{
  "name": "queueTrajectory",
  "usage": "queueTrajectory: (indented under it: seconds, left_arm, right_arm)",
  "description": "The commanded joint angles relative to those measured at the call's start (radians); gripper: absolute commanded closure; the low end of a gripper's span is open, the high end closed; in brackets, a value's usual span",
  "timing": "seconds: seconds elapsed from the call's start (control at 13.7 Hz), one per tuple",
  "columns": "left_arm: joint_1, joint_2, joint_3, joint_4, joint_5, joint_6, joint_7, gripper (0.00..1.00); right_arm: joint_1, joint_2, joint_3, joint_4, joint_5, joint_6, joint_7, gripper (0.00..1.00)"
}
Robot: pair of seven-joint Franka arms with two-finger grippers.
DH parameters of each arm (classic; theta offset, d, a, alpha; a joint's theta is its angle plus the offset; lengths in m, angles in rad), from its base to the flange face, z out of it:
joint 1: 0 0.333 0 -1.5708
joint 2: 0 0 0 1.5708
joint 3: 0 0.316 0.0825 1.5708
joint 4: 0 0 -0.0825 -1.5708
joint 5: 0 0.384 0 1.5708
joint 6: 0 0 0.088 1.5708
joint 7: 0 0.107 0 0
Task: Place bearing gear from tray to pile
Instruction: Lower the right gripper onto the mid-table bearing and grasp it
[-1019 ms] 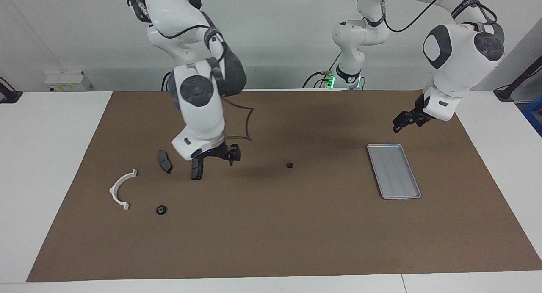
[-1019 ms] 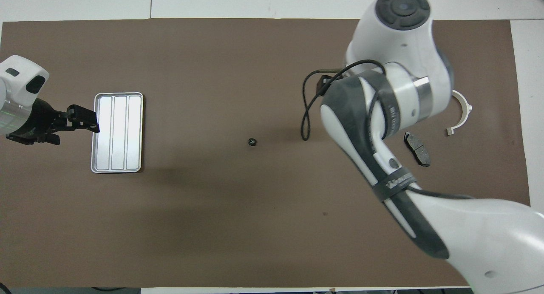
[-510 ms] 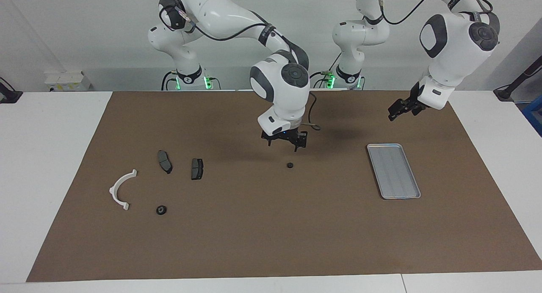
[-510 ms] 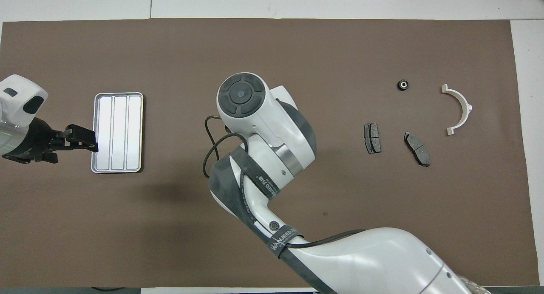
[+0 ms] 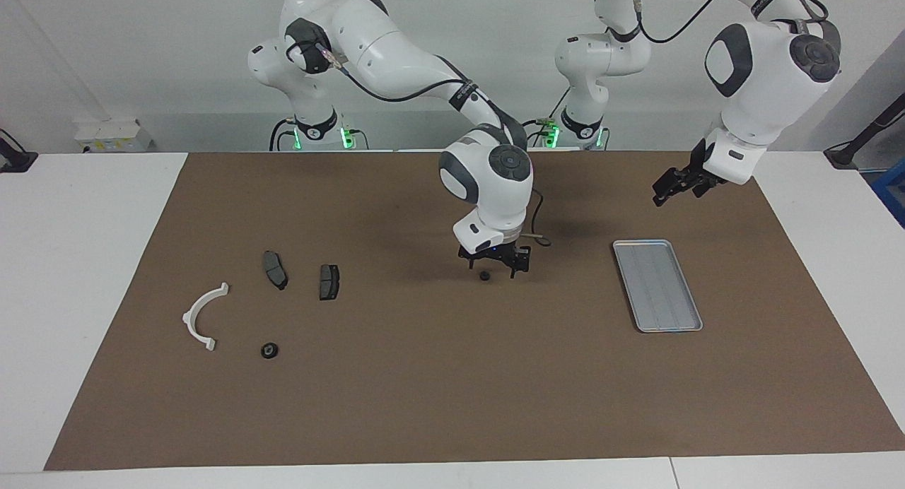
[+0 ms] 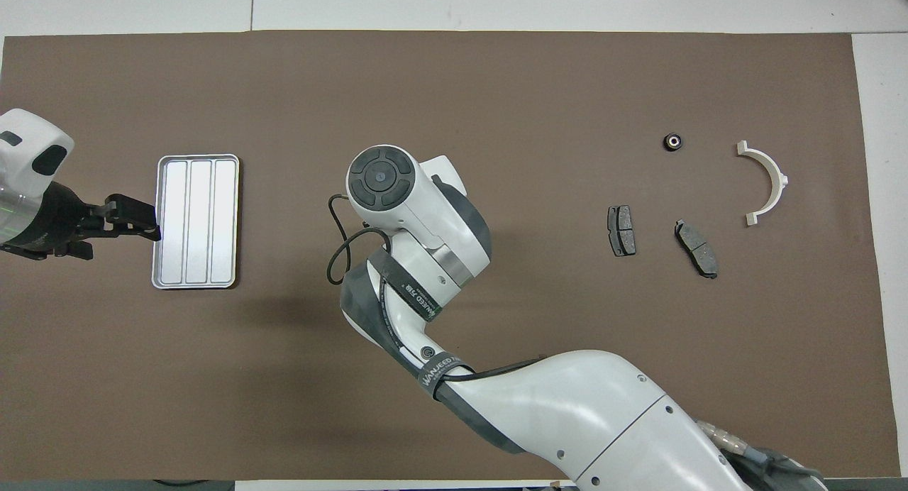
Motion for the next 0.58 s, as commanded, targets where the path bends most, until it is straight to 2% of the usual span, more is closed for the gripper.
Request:
queueTrajectory:
  seconds: [0.0, 0.15, 0.36, 0.44, 0.51]
  left_arm:
    - [0.014, 0.016, -0.006, 0.034, 0.007, -0.036, 0.017, 0.00]
    - [0.007, 0.016, -0.012, 0.031, 0.007, -0.016, 0.008, 0.00]
    - [0.010, 0.016, -0.009, 0.034, 0.009, -0.025, -0.004, 0.00]
    - [0.015, 0.013, -0.003, 0.047, 0.009, -0.016, 0.008, 0.00]
    - [0.014, 0.013, -0.009, 0.110, 0.011, -0.056, 0.010, 0.00]
  right_arm:
    - [-0.008, 0.009, 0.005, -0.042, -0.014, 0.072, 0.049, 0.00]
    - [-0.008, 0.010, 0.005, -0.082, -0.016, 0.112, 0.055, 0.00]
    - [-0.008, 0.010, 0.005, -0.084, -0.017, 0.112, 0.054, 0.00]
    - [-0.008, 0.010, 0.005, -0.081, -0.016, 0.105, 0.054, 0.01]
    - [-0.008, 0.010, 0.007, -0.078, -0.013, 0.097, 0.052, 0.05]
